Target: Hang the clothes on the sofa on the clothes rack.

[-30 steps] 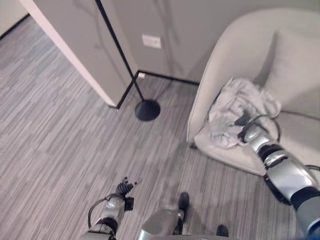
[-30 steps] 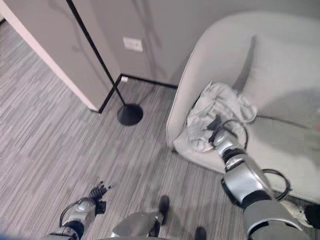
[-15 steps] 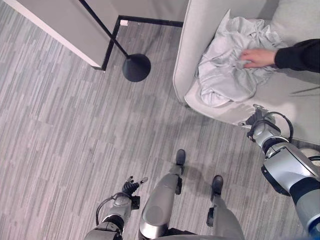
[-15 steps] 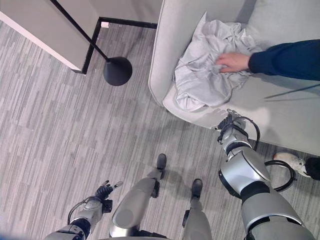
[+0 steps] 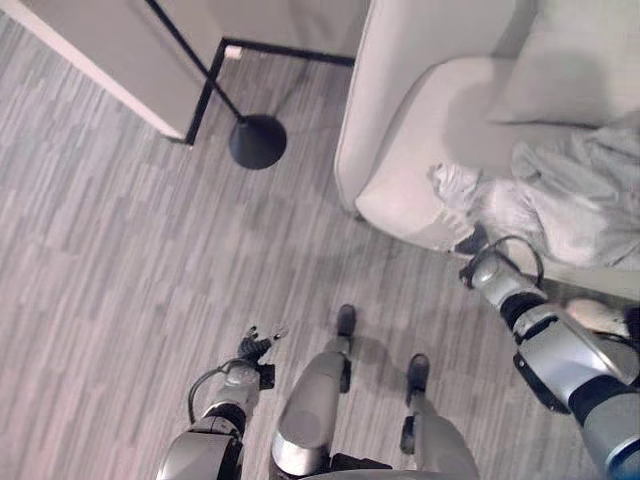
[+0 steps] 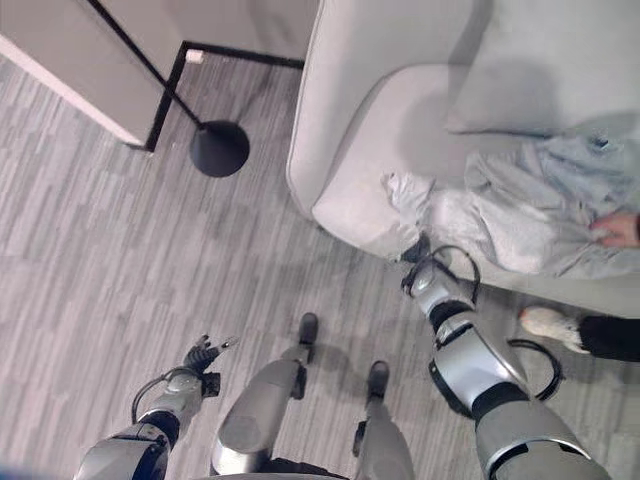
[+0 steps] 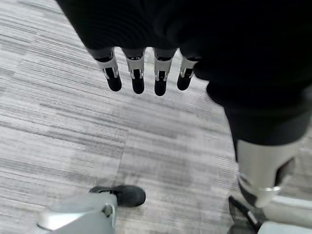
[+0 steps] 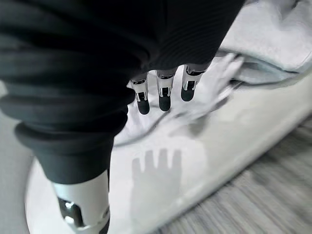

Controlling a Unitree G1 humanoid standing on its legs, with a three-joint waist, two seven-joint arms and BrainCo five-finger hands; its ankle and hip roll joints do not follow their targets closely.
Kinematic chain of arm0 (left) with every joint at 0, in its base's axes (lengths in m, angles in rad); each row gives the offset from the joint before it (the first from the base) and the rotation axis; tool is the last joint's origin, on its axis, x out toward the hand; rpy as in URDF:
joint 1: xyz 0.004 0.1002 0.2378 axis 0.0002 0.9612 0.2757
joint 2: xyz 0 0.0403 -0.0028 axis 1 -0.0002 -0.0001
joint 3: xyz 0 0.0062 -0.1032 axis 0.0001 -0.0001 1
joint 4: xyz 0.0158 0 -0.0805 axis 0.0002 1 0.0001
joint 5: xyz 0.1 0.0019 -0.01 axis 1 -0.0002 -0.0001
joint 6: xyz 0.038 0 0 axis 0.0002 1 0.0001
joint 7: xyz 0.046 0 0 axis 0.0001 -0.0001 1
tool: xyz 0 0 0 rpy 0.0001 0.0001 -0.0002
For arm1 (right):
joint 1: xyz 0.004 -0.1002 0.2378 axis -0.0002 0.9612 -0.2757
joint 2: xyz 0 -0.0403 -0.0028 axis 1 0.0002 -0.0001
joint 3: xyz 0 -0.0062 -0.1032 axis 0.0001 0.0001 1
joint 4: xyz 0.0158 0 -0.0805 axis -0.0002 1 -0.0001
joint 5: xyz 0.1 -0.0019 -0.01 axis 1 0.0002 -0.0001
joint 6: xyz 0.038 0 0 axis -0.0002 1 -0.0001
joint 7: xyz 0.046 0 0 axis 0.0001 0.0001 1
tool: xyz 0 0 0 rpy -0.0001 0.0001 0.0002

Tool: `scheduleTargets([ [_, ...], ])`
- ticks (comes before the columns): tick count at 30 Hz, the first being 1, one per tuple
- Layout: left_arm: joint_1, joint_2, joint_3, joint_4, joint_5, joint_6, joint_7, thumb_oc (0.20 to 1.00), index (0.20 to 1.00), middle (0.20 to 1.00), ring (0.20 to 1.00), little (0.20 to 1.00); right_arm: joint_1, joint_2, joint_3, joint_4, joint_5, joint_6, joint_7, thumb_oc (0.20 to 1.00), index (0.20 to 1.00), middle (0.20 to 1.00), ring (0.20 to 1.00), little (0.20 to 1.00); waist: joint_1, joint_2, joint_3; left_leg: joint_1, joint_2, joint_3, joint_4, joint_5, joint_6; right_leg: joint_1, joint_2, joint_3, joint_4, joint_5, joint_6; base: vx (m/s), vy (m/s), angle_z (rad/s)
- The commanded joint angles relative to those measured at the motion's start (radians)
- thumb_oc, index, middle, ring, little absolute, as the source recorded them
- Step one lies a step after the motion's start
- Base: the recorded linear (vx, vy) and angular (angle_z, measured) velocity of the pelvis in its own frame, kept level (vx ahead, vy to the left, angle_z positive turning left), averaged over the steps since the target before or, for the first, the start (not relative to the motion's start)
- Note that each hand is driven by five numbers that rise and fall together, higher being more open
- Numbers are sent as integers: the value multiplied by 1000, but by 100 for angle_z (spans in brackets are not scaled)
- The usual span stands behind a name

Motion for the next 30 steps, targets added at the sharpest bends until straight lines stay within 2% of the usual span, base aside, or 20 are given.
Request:
scheduleTargets([
  [1,54,-10,-61,55,40,-9,27,1000,1000,1000,1000,1000,109,-56,-27,-105,-82,-36,29,1000,1000,1000,1000,1000,-11,45,-165,-28,51,-81,-81,30,-73,97,-11,6,2,-18,-56,22,-68,5],
  [3,60,-3,-70,72,42,-1,33,1000,1000,1000,1000,1000,178,-86,-57,-173,-113,-37,39,1000,1000,1000,1000,1000,-30,37,-202,8,45,-75,-126,38,-68,111,-5,10,2,-14,-58,17,-62,-2],
  [4,60,-3,-70,72,42,-1,33,1000,1000,1000,1000,1000,178,-86,-57,-173,-113,-37,39,1000,1000,1000,1000,1000,-30,36,-201,10,44,-75,-127,39,-68,112,-6,9,2,-14,-58,-23,-87,-4],
  [6,63,-2,-83,81,41,10,34,1000,1000,1000,1000,1000,294,-139,-105,-289,-174,-37,57,1000,1000,1000,1000,1000,-57,29,-251,43,43,-71,-166,43,-61,131,16,12,2,-10,-63,-108,-147,0],
  [11,66,-17,-106,80,39,21,30,1000,1000,1000,1000,1000,353,-158,-127,-325,-209,-41,61,1000,1000,1000,1000,1000,-77,23,-283,52,49,-69,-166,33,-54,147,53,8,2,-6,-61,-132,-129,1],
  [19,113,-40,-89,142,47,33,22,1000,1000,1000,1000,1000,401,-144,-126,-302,-216,-46,66,1000,1000,1000,1000,1000,-80,19,-277,44,56,-64,-166,25,-51,164,86,-16,2,-3,-58,-88,-89,8],
  [22,130,-38,-71,160,43,33,21,1000,1000,1000,1000,1000,412,-148,-128,-304,-218,-48,67,1000,1000,1000,1000,1000,-84,13,-261,47,54,-50,-165,18,-54,169,80,-25,2,7,-54,-38,-41,11],
  [24,158,-28,-27,192,37,38,25,1000,1000,1000,1000,1000,414,-145,-131,-280,-214,-44,67,1000,1000,1000,1000,1000,-77,9,-255,81,51,-69,-90,18,-59,159,70,-23,4,32,-54,-62,-21,12],
  [27,165,-23,1,197,34,41,33,1000,1000,1000,1000,1000,413,-143,-136,-257,-217,-31,59,1000,1000,1000,1000,1000,-90,4,-260,98,39,-54,0,0,-70,127,60,-30,17,47,-56,-58,8,2],
  [30,161,-21,26,180,41,41,40,1000,1000,1000,1000,1000,367,-141,-125,-167,-210,-9,33,1000,1000,1000,1000,1000,-83,5,-270,96,-24,-75,98,-7,-94,88,55,-28,30,47,-55,-13,14,7],
])
